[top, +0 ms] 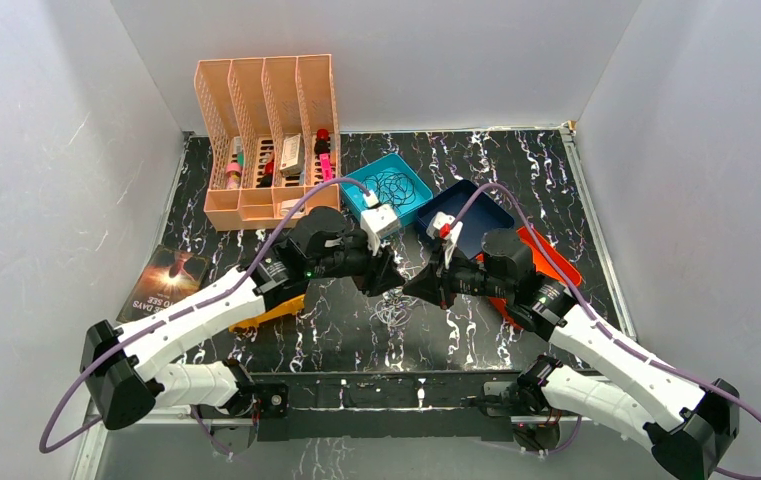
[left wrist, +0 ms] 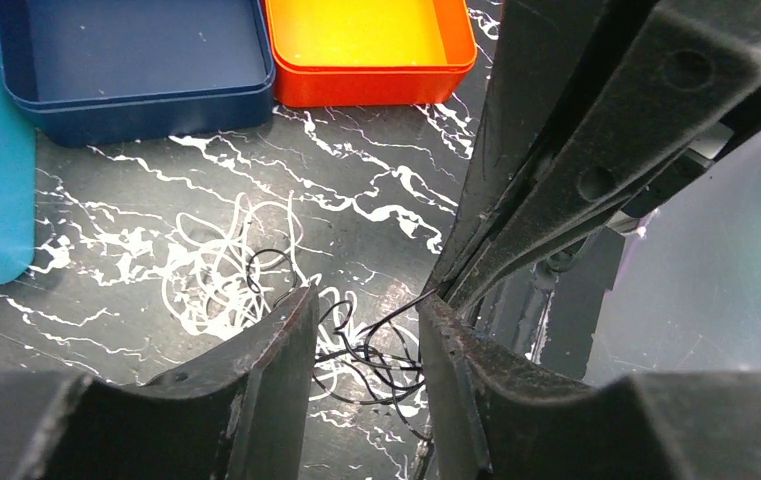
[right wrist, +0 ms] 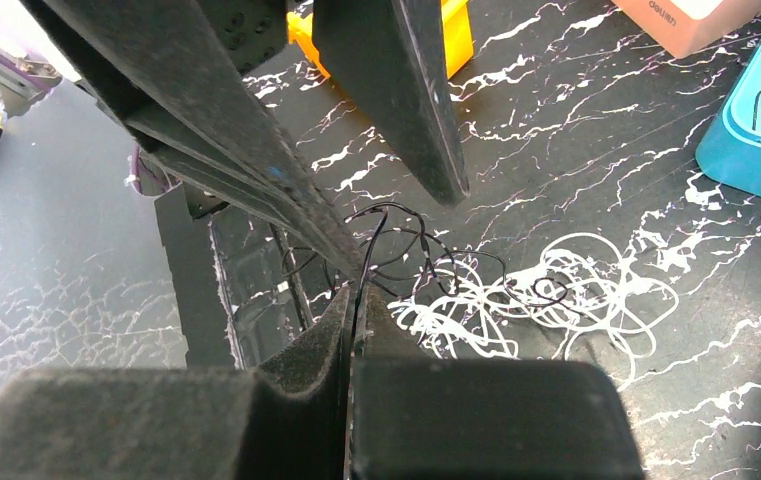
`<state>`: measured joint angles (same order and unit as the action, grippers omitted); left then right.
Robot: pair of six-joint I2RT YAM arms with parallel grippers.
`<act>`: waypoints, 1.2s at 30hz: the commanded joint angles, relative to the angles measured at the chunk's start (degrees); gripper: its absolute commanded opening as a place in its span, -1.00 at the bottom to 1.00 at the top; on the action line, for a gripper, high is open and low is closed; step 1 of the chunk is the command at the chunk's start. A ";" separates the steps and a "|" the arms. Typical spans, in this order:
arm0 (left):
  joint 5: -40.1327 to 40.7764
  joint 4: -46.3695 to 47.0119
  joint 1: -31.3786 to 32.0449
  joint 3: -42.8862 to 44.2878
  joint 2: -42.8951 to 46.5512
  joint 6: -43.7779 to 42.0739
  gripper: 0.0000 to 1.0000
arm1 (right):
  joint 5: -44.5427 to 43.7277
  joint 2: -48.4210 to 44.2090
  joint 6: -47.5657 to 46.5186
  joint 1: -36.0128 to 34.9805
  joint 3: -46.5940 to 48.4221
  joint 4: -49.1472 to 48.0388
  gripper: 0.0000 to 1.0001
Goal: Untangle the cables
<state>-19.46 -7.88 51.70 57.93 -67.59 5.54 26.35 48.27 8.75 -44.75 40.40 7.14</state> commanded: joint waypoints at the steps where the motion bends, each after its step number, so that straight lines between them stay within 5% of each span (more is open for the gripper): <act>1: -2.77 -0.18 0.08 2.62 -0.72 -0.48 -0.28 | 1.41 -0.41 -0.77 -0.25 1.96 -1.52 -1.00; 9: -2.11 -0.12 0.15 2.96 -1.05 -0.47 -0.99 | 0.74 -0.27 -1.02 -0.24 1.88 -1.12 -1.00; 14: -0.13 -0.42 0.12 3.45 -0.50 -0.35 -1.00 | 0.42 -0.02 -0.95 -0.24 1.57 -1.42 -0.87; 23: 5.05 -1.92 0.07 4.30 1.89 -0.14 -1.00 | -6.54 -3.56 0.23 -0.25 0.13 -1.60 0.00; 36: 7.63 -3.11 0.12 6.62 3.19 0.51 -1.00 | -13.86 -11.43 0.74 -0.23 -7.83 -13.96 0.39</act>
<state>-12.84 -10.59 51.72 61.98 -67.07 5.61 14.02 38.33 10.28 -44.75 34.04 1.58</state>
